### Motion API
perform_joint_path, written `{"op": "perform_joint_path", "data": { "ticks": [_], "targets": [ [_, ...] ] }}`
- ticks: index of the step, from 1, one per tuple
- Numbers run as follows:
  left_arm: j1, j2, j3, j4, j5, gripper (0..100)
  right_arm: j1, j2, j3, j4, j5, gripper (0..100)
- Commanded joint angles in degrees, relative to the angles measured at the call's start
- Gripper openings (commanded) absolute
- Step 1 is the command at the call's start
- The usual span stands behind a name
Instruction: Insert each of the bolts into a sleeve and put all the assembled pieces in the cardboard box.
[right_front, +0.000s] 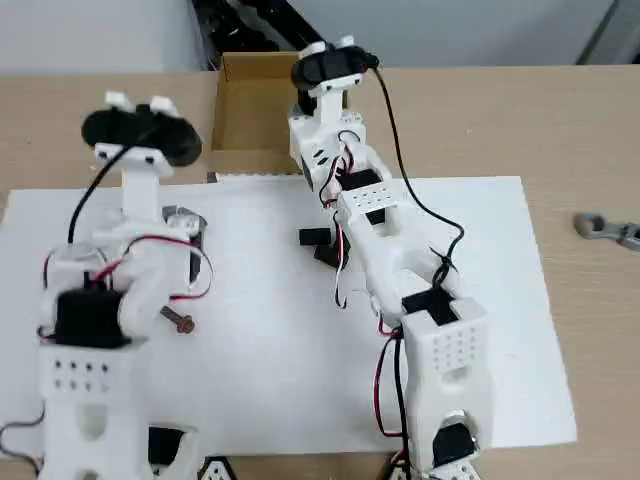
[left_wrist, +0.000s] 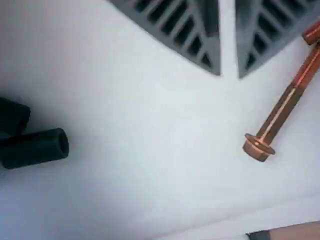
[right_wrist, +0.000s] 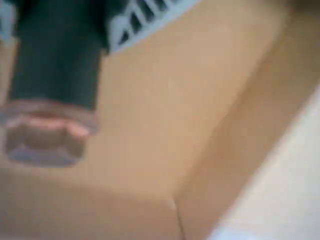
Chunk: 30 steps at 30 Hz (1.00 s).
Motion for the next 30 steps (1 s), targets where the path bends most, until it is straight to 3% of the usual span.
{"op": "perform_joint_path", "data": {
  "ticks": [1,6,13,19,24,30],
  "targets": [
    [-2.81,-4.22,2.42,-3.52,0.0,1,0.31,-0.66,-4.57,-1.1,-0.35,16.6],
    [-7.74,-3.52,3.3,-2.73,0.44,5,0.75,-0.66,-4.57,2.42,-0.44,16.9],
    [-8.09,1.85,2.86,-2.81,0.26,10,0.57,-3.82,-4.4,4.88,-0.44,16.6],
    [-8.18,15.56,-4.18,1.76,-3.6,12,1.01,-12.35,-4.4,19.21,-0.44,16.1],
    [-8.0,26.73,-13.41,5.1,-5.71,12,1.71,-19.47,-4.4,32.48,-0.62,0.0],
    [-8.26,38.24,-19.38,5.63,-10.55,13,3.38,-27.56,-4.22,47.08,-3.08,0.7]
  ]
}}
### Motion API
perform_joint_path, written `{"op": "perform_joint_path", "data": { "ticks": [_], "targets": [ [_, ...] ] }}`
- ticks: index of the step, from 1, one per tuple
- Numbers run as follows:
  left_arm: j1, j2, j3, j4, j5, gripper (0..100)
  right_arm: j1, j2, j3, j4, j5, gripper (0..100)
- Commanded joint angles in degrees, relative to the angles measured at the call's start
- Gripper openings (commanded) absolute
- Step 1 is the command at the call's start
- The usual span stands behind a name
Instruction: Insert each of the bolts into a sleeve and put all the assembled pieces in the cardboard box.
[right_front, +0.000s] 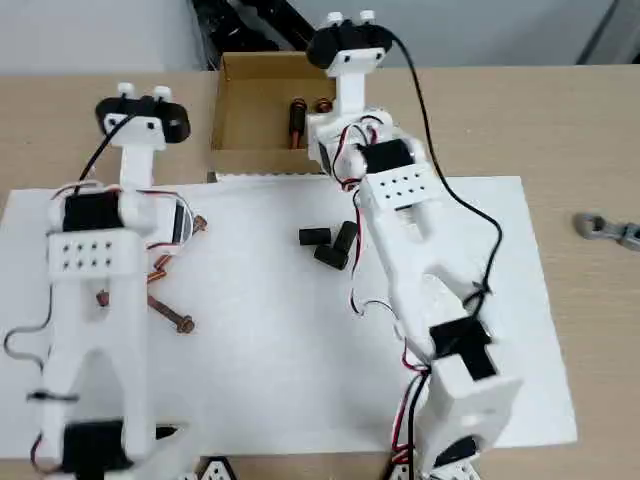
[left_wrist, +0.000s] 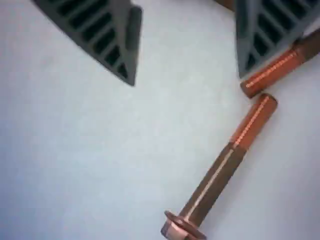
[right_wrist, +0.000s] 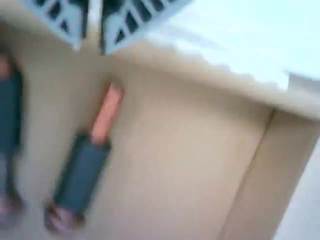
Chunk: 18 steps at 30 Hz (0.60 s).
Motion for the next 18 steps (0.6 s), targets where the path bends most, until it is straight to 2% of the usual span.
{"op": "perform_joint_path", "data": {
  "ticks": [1,5,10,18],
  "targets": [
    [-0.26,5.8,-4.53,0.44,-3.16,13,1.63,-8.04,-2.55,8.13,-1.14,0.6],
    [-0.35,12.84,-7.08,0.62,-6.59,13,3.03,-14.02,-2.55,18.59,-1.14,0.6],
    [-0.44,18.73,-10.07,1.14,-7.56,13,4.97,-21.49,-2.55,30.11,-1.05,0.6],
    [-0.62,27.43,-15.43,0.88,-11.43,13,7.78,-28.97,-2.55,40.66,-1.32,0.6]
  ]
}}
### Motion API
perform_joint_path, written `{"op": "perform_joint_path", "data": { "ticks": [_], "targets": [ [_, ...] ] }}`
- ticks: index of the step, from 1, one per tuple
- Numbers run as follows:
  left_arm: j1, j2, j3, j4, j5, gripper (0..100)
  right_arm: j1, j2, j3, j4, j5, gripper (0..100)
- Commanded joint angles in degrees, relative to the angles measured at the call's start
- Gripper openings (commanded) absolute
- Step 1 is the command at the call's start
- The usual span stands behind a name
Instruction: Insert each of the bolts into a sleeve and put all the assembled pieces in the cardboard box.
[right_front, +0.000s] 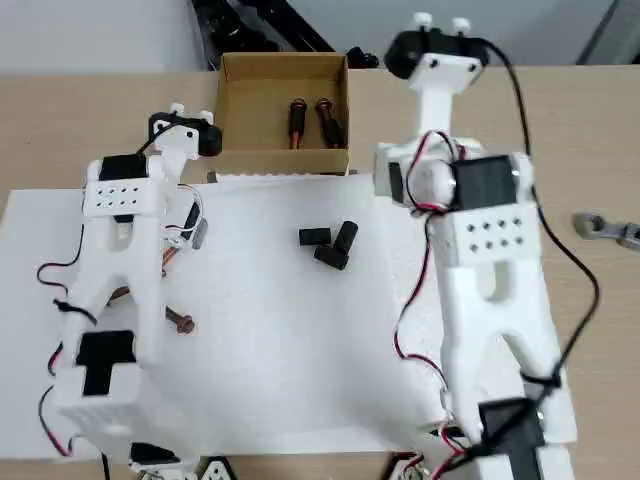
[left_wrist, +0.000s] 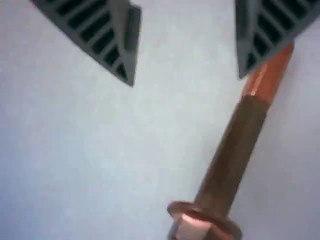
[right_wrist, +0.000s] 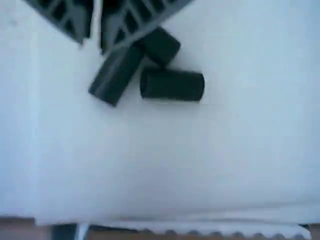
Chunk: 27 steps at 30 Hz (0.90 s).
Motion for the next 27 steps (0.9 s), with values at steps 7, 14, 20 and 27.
{"op": "perform_joint_path", "data": {
  "ticks": [7,14,20,27],
  "targets": [
    [-1.14,10.64,-8.57,0.35,-2.55,13,0.92,-6.37,-2.46,5.76,-0.79,0.6],
    [-1.23,16.0,-11.56,0.35,-2.46,12,0.75,-6.73,-2.46,7.87,-0.88,0.6],
    [-1.23,18.37,-11.74,0.35,-2.73,9,0.66,-6.73,-2.46,7.87,-0.88,0.6],
    [-1.23,18.2,-11.56,0.44,-3.34,1,0.66,-6.73,-2.46,7.87,-0.88,0.6]
  ]
}}
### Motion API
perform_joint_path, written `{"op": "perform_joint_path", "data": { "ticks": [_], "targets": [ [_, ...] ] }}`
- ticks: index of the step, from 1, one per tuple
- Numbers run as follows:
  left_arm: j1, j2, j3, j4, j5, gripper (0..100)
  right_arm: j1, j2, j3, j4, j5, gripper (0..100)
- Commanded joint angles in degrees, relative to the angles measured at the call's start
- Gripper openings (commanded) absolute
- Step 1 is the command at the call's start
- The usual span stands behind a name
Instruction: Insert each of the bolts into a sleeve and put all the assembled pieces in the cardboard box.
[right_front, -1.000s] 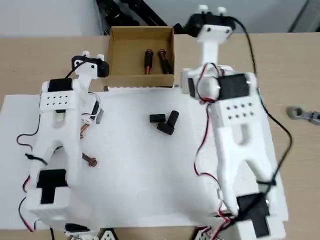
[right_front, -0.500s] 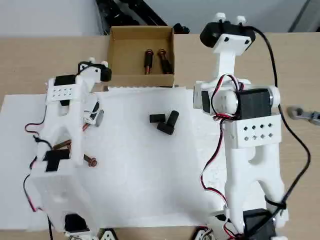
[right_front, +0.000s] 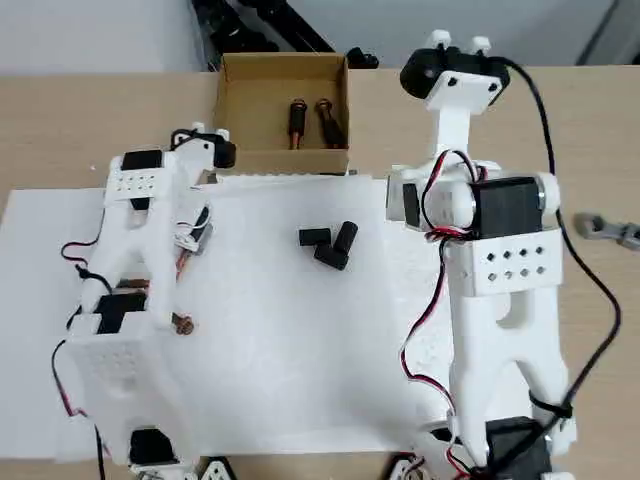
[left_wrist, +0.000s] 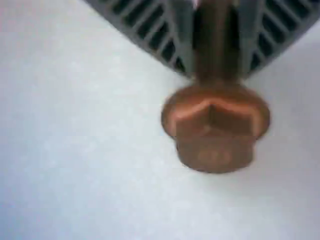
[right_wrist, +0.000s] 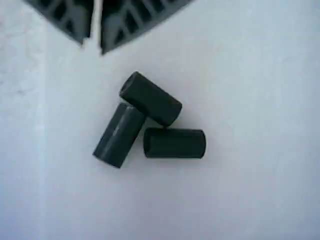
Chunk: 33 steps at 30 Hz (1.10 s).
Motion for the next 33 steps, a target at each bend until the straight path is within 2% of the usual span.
{"op": "perform_joint_path", "data": {
  "ticks": [1,14,18,25,33],
  "targets": [
    [-0.79,0.0,-1.01,0.26,-1.41,1,0.31,-2.15,-2.46,0.31,-0.53,0.6],
    [-0.44,-16.79,-0.92,4.22,-1.49,1,-1.45,-2.68,-0.53,2.77,-0.35,0.5],
    [-0.44,-23.47,-0.66,4.57,1.41,1,-3.74,-6.11,7.3,2.68,-0.18,0.5],
    [-0.44,-34.37,-0.66,7.56,5.8,1,-11.91,-12.79,25.58,2.15,-0.18,0.8],
    [1.23,-51.43,-0.75,8.7,14.51,1,-14.37,-12.09,34.11,-13.49,1.32,0.9]
  ]
}}
